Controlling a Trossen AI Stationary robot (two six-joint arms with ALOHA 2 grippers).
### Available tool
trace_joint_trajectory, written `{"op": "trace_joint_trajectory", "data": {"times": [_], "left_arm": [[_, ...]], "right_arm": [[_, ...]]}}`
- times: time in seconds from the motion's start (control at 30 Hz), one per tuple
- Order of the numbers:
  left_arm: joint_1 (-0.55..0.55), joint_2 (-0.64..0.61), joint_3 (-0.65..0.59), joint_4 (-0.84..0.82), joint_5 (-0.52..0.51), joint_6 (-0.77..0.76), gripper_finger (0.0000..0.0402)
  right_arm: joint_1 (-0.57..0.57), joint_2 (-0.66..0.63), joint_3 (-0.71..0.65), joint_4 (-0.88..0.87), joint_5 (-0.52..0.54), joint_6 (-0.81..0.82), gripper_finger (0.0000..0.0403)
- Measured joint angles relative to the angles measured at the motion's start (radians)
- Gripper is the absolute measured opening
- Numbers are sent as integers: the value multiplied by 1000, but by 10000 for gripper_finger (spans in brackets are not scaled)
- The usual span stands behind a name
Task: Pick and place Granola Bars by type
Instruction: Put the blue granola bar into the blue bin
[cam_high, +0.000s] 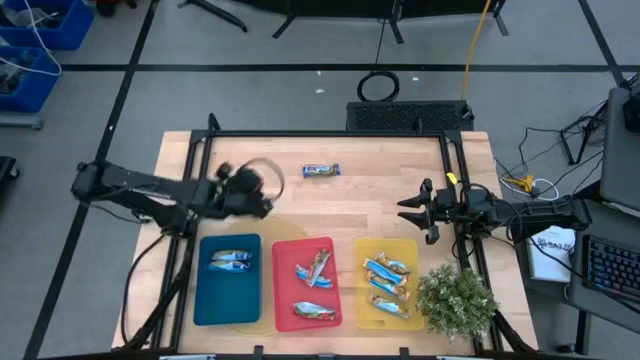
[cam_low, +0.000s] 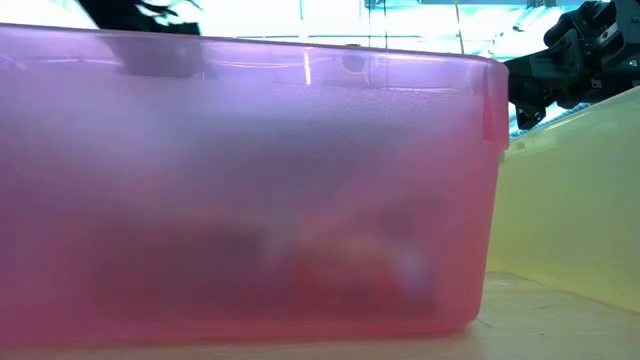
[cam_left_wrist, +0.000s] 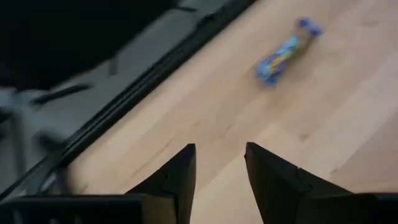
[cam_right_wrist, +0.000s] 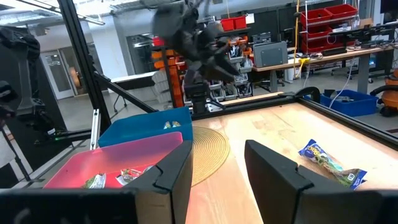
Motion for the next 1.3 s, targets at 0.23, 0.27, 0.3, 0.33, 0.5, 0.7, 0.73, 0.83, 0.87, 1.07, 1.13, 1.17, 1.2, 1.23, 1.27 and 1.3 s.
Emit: {"op": "trace_joint_trajectory", "data": {"times": [0.23,0.27,0.3,0.33,0.5,0.7,0.73,0.83,0.87,1.07,1.13,1.17,1.2,1.23,1.27,1.3], "left_arm": [[440,1,-14,475,510,578,132],[506,4,-14,506,589,589,132],[571,14,-14,537,654,592,132],[628,30,-13,566,719,589,132],[826,153,-14,636,1031,564,131],[856,315,-15,754,1107,522,131],[855,335,-15,776,1115,512,131],[854,379,-15,812,1168,472,131],[854,388,-15,821,1189,457,131],[849,443,-14,827,1211,393,131],[843,463,-14,840,1207,380,131],[838,474,-14,850,1203,373,131],[833,484,-14,857,1202,367,131],[830,495,-14,867,1203,362,131],[825,504,-14,881,1202,356,131],[820,510,-13,889,1202,353,131]], "right_arm": [[0,0,0,0,0,0,137],[0,0,0,0,0,0,137],[0,0,0,0,0,0,137],[0,0,0,0,0,0,137],[0,0,0,0,0,0,137],[0,0,0,0,0,0,137],[0,0,0,0,0,0,137],[0,0,0,0,0,0,137],[0,0,0,0,0,0,137],[0,0,0,0,0,0,137],[0,0,0,0,0,0,137],[0,0,0,0,0,0,137],[0,0,0,0,0,0,137],[0,0,0,0,0,0,137],[0,0,0,0,0,0,137],[0,0,0,0,0,0,137]]}}
